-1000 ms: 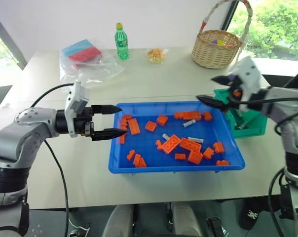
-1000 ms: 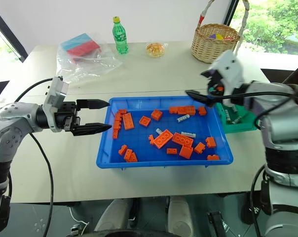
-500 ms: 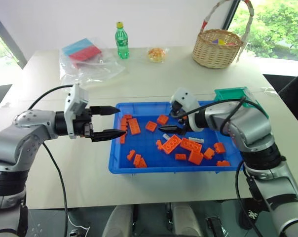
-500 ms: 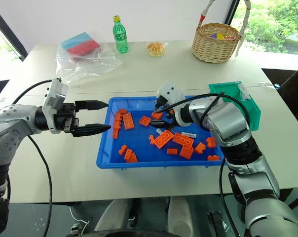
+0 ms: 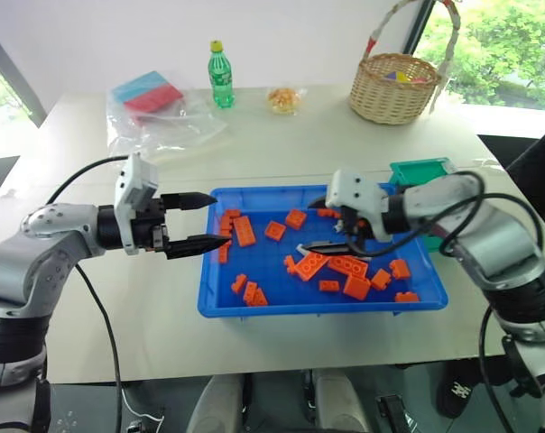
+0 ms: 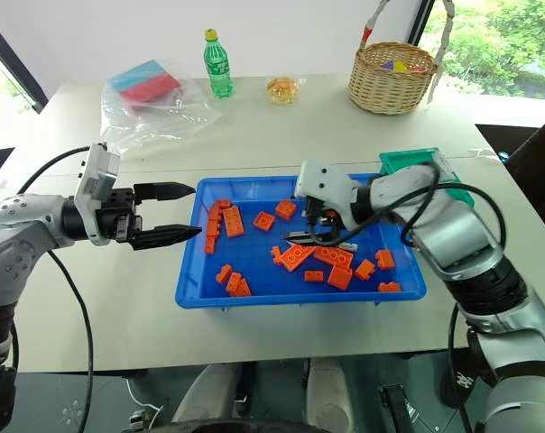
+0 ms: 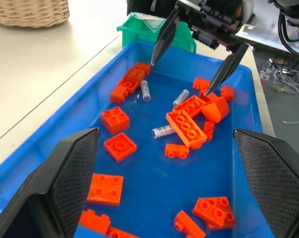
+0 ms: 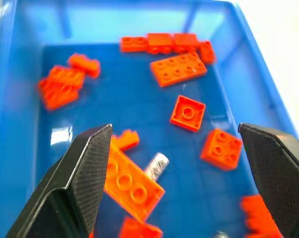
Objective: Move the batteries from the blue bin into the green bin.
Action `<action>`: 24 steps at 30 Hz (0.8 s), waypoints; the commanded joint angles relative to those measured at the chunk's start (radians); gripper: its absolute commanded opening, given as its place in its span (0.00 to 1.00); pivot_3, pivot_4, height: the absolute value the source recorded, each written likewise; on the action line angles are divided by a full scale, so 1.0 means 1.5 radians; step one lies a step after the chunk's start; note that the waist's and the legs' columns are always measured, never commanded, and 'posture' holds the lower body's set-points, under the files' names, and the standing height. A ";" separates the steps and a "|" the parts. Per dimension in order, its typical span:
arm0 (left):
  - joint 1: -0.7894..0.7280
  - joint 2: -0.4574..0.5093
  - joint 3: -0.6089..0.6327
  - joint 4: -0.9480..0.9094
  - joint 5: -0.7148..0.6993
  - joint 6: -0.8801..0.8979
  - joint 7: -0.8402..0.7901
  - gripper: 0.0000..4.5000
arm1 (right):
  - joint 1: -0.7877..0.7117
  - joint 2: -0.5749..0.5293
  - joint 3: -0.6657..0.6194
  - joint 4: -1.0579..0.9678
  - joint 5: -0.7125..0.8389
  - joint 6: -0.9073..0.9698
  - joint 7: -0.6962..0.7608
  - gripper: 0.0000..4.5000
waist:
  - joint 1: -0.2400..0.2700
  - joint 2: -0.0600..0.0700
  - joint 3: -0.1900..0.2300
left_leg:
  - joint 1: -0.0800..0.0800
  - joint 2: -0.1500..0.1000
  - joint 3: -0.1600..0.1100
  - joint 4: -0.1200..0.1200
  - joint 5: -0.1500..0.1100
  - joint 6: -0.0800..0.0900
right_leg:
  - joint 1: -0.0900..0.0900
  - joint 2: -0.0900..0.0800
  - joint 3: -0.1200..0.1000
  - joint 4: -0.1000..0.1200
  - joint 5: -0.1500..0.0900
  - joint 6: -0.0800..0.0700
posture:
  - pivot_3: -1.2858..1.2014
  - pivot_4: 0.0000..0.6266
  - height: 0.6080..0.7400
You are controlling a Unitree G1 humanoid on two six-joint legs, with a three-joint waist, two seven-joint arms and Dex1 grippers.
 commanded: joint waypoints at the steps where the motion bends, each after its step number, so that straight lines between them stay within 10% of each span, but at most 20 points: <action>1: -0.015 -0.001 0.005 0.001 0.003 -0.014 -0.004 1.00 | -0.028 -0.006 0.003 0.068 -0.029 -0.124 0.084 0.97 | 0.000 0.000 0.000 | 0.000 0.000 0.000 0.000 0.000 0.000 | 0.000 0.000 0.000 0.000 0.000 0.000 | 0.52 0.24 0.64; 24: 0.011 0.007 0.035 -0.042 -0.009 0.001 0.021 1.00 | -0.120 0.147 0.142 0.386 -0.190 -0.461 0.300 0.97 | 0.001 0.000 0.000 | 0.001 0.000 -0.001 0.000 0.000 -0.001 | 0.000 0.000 0.000 0.000 0.000 0.000 | 0.52 0.24 0.64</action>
